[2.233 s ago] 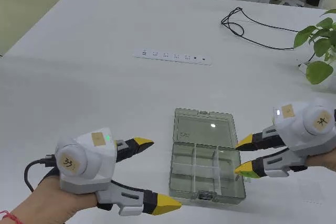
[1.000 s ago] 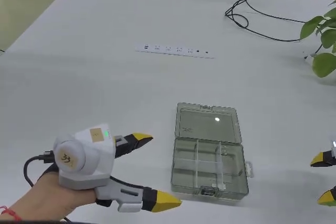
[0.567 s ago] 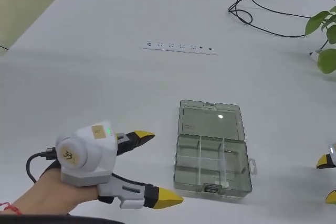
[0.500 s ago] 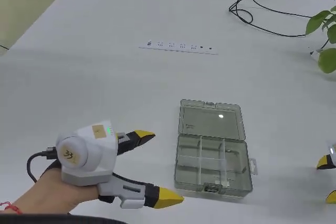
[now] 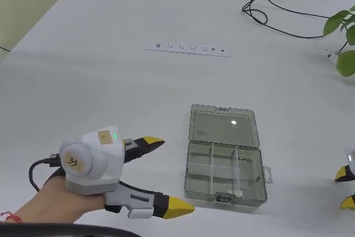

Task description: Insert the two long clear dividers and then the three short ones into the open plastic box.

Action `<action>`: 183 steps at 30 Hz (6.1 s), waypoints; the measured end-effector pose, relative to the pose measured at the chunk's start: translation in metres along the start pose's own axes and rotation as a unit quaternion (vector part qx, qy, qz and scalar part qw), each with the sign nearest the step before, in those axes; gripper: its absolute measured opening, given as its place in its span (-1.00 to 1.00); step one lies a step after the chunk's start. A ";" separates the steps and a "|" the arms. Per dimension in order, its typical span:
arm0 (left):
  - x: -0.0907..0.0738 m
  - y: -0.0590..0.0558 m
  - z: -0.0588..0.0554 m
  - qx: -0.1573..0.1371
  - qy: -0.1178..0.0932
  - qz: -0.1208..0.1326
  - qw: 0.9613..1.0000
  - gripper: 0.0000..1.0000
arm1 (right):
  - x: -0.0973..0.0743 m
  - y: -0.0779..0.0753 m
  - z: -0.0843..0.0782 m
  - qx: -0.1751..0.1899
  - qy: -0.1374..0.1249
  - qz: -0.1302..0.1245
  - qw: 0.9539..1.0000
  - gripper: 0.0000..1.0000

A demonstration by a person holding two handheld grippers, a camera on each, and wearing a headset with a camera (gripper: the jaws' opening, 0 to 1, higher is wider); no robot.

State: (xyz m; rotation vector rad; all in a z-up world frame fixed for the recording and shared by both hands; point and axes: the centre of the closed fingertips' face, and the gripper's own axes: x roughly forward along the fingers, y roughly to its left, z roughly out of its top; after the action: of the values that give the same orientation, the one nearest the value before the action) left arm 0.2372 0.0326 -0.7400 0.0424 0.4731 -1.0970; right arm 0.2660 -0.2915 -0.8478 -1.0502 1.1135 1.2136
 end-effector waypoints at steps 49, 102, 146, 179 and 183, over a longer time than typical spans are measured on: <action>0.015 -0.004 0.040 -0.030 -0.042 -0.009 0.999 0.66 | -0.106 0.005 0.162 -0.025 -0.164 -0.118 0.979 -0.35; 0.071 -0.052 0.073 -0.309 -0.086 -0.081 0.944 -0.93 | -0.121 0.041 0.249 -0.106 -0.161 -0.173 0.966 -0.35; 0.048 -0.088 0.074 -0.017 -0.077 -0.167 0.983 -1.00 | -0.159 0.072 0.253 -0.032 -0.278 0.069 0.958 -0.66; 0.042 -0.099 0.073 0.025 -0.080 -0.185 0.979 -1.00 | -0.148 0.094 0.257 -0.047 -0.271 0.140 0.951 -0.94; 0.042 -0.099 0.073 0.025 -0.081 -0.181 0.980 -1.00 | -0.148 0.094 0.257 -0.046 -0.273 0.138 0.951 -0.94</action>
State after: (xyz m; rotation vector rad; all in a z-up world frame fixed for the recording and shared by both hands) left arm 0.1929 -0.0681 -0.6713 -0.0929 0.3118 -1.4581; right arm 0.1868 -0.0542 -0.6627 -0.5725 0.7852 1.6675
